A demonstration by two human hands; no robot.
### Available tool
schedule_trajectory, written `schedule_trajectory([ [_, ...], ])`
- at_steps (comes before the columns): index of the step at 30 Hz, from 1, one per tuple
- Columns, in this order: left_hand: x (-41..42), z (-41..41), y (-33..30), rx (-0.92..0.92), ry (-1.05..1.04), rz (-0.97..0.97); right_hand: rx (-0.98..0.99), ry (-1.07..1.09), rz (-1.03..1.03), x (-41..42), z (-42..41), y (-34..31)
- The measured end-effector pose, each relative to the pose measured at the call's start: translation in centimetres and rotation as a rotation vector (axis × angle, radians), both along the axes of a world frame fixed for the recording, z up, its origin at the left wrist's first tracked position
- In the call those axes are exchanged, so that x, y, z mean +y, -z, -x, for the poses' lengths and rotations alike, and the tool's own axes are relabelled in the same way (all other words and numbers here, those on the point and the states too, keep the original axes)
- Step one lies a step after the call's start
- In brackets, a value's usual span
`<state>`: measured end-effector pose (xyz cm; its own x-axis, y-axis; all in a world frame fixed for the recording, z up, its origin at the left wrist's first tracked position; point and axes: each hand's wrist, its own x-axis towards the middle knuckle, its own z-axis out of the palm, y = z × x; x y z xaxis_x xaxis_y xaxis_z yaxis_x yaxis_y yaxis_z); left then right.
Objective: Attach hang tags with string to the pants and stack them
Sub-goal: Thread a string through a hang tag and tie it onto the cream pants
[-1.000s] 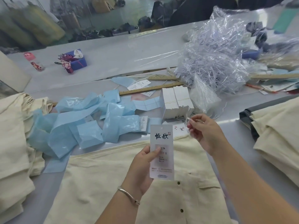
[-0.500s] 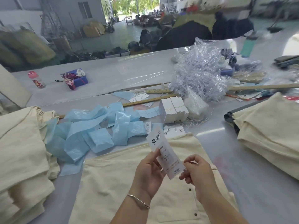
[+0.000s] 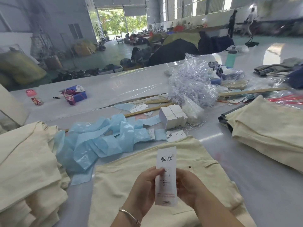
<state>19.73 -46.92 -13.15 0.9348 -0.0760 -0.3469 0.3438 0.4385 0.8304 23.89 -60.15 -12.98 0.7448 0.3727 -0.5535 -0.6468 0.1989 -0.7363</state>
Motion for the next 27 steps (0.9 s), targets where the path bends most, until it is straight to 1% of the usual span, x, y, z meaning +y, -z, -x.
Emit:
schedule_trajectory([
  [2,0.1,0.6,0.0,-0.008,-0.019,-0.055,-0.003,-0.009,-0.045,0.5,0.5,-0.4],
  [7,0.6,1.6,-0.3,-0.004,-0.046,-0.07,-0.048,-0.05,-0.062,0.9,0.9,-1.1],
  [11,1.1,2.2,-0.4,-0.013,-0.053,-0.089,-0.034,-0.072,-0.112,1.6,0.9,-1.6],
  [13,1.4,2.7,-0.4,-0.029,-0.072,-0.076,-0.07,-0.103,-0.133,1.9,0.8,-1.9],
  [16,2.1,3.2,-0.5,-0.053,-0.084,-0.069,-0.152,-0.151,-0.098,2.4,1.1,-2.2],
  [20,2.6,3.6,-0.7,-0.048,-0.092,-0.069,-0.243,-0.081,0.015,3.3,1.6,-2.2],
  [22,2.7,3.7,-0.7,-0.04,-0.099,-0.08,-0.241,-0.038,0.055,3.7,1.7,-2.1],
  [27,2.8,3.9,-0.7,-0.055,-0.157,-0.151,-0.139,0.132,-0.059,4.4,1.7,-1.7],
])
